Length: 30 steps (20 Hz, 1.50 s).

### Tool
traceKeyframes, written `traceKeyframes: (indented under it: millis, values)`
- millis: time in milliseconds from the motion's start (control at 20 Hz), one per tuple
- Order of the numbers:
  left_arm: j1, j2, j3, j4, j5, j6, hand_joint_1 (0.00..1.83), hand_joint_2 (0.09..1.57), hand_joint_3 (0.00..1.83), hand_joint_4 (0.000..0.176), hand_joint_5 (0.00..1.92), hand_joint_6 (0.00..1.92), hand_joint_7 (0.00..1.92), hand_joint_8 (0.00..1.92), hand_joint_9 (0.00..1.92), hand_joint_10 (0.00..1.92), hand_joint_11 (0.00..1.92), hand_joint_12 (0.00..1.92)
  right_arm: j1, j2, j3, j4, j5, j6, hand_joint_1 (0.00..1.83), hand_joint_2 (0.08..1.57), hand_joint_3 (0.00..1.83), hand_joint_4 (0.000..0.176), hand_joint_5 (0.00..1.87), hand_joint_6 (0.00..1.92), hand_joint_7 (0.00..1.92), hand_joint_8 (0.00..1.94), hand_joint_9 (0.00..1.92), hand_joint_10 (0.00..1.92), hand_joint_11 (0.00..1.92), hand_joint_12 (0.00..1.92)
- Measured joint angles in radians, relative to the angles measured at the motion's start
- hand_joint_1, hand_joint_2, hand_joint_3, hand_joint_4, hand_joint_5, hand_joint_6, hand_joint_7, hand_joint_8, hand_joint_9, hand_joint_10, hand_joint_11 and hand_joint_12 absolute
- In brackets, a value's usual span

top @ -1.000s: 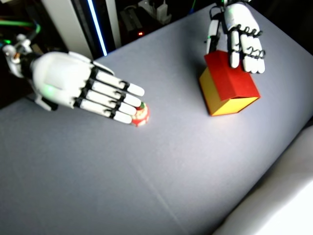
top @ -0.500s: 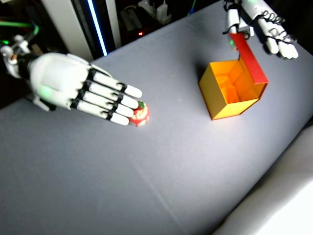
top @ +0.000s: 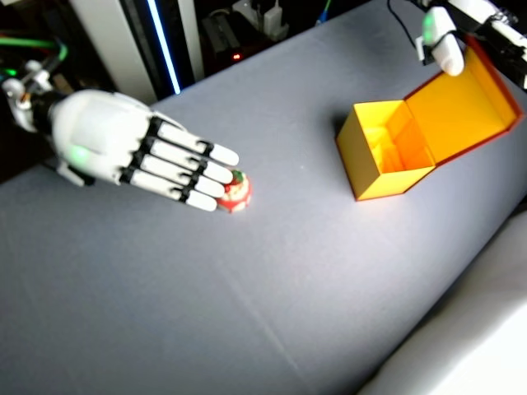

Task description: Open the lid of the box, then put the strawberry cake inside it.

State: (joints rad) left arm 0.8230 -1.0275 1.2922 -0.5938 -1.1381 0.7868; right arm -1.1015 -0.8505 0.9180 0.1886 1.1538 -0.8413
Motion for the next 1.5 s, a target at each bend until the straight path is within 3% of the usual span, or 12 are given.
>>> traceKeyframes:
  millis: [100, 300, 400, 500, 550, 750, 900, 1050, 1100, 1150, 1300, 1500]
  values:
    - [0.019, 0.015, -0.019, 0.034, 0.002, 0.000, 0.64, 1.40, 0.00, 0.096, 0.00, 0.00, 0.00, 0.00, 0.00, 0.00, 0.00, 0.00, 0.000, 0.000, 0.001, 0.000, 0.000, 0.003, 0.66, 1.23, 0.00, 0.000, 0.00, 0.00, 0.00, 0.00, 0.00, 0.00, 0.00, 0.00]
    - [0.045, 0.050, -0.068, 0.183, 0.011, -0.001, 0.74, 1.37, 0.00, 0.107, 0.00, 0.00, 0.00, 0.00, 0.00, 0.00, 0.00, 0.00, 0.000, -0.004, 0.010, -0.007, -0.006, 0.020, 0.60, 1.23, 0.00, 0.000, 0.00, 0.00, 0.00, 0.00, 0.00, 0.00, 0.00, 0.00]
    - [0.064, 0.074, -0.107, 0.277, 0.019, -0.001, 0.74, 1.37, 0.00, 0.081, 0.00, 0.00, 0.00, 0.00, 0.00, 0.00, 0.00, 0.00, 0.019, -0.010, 0.026, -0.009, -0.049, 0.024, 0.66, 1.20, 0.00, 0.000, 0.00, 0.00, 0.00, 0.00, 0.00, 0.00, 0.00, 0.00]
    - [0.074, 0.088, -0.134, 0.351, 0.024, -0.001, 0.78, 1.35, 0.00, 0.099, 0.00, 0.00, 0.00, 0.00, 0.00, 0.00, 0.00, 0.00, 0.048, -0.020, 0.041, -0.023, -0.087, 0.025, 0.70, 1.19, 0.00, 0.000, 0.00, 0.00, 0.00, 0.00, 0.00, 0.00, 0.00, 0.00]
    - [0.085, 0.098, -0.160, 0.395, 0.022, -0.001, 0.74, 1.36, 0.00, 0.078, 0.00, 0.00, 0.00, 0.00, 0.00, 0.00, 0.00, 0.00, 0.072, -0.034, 0.055, -0.035, -0.113, 0.026, 0.74, 1.17, 0.00, 0.000, 0.00, 0.00, 0.00, 0.00, 0.01, 0.01, 0.00, 0.00]
    - [0.101, 0.133, -0.213, 0.531, 0.020, -0.009, 0.67, 1.34, 0.00, 0.070, 0.00, 0.00, 0.00, 0.00, 0.00, 0.00, 0.00, 0.00, 0.136, -0.093, 0.116, -0.043, -0.232, 0.033, 0.81, 1.15, 0.00, 0.000, 0.03, 0.01, 0.04, 0.01, 0.03, 0.01, 0.03, 0.02]
    - [0.116, 0.134, -0.223, 0.579, 0.019, -0.036, 0.74, 1.34, 0.00, 0.013, 0.00, 0.00, 0.00, 0.00, 0.00, 0.00, 0.00, 0.00, 0.174, -0.134, 0.160, -0.042, -0.307, 0.034, 0.90, 1.11, 0.01, 0.000, 0.06, 0.01, 0.06, 0.01, 0.09, 0.02, 0.00, 0.63]
    - [0.125, 0.134, -0.230, 0.583, 0.005, -0.047, 0.66, 1.36, 0.00, 0.002, 0.00, 0.00, 0.00, 0.00, 0.00, 0.00, 0.00, 0.00, 0.212, -0.183, 0.207, -0.044, -0.389, 0.036, 0.94, 1.12, 0.00, 0.000, 0.12, 0.03, 0.21, 0.04, 0.17, 0.06, 0.00, 0.97]
    - [0.128, 0.135, -0.233, 0.582, 0.000, -0.047, 0.66, 1.37, 0.01, 0.000, 0.00, 0.00, 0.00, 0.00, 0.00, 0.00, 0.00, 0.00, 0.224, -0.201, 0.226, -0.046, -0.419, 0.036, 1.00, 1.14, 0.00, 0.000, 0.37, 0.16, 0.52, 0.19, 0.40, 0.61, 0.12, 1.49]
    - [0.130, 0.137, -0.235, 0.583, -0.003, -0.048, 0.66, 1.38, 0.01, 0.000, 0.00, 0.00, 0.00, 0.00, 0.00, 0.00, 0.00, 0.00, 0.242, -0.220, 0.250, -0.047, -0.453, 0.039, 1.18, 1.16, 0.01, 0.000, 0.69, 0.99, 0.89, 0.94, 0.81, 0.96, 0.59, 1.59]
    - [0.142, 0.151, -0.247, 0.589, -0.030, -0.047, 0.62, 1.41, 0.02, 0.015, 0.00, 0.00, 0.00, 0.00, 0.00, 0.00, 0.00, 0.00, 0.278, -0.231, 0.283, -0.043, -0.466, 0.058, 1.22, 1.23, 0.01, 0.000, 0.72, 1.12, 0.84, 1.52, 1.05, 1.69, 1.06, 1.89]
    - [0.166, 0.166, -0.260, 0.563, -0.059, -0.047, 0.67, 1.40, 0.00, 0.055, 0.00, 0.00, 0.00, 0.00, 0.00, 0.00, 0.00, 0.00, 0.299, -0.222, 0.267, -0.125, -0.473, 0.117, 1.12, 1.25, 0.00, 0.000, 0.72, 1.32, 0.88, 1.81, 1.04, 1.91, 1.12, 1.92]
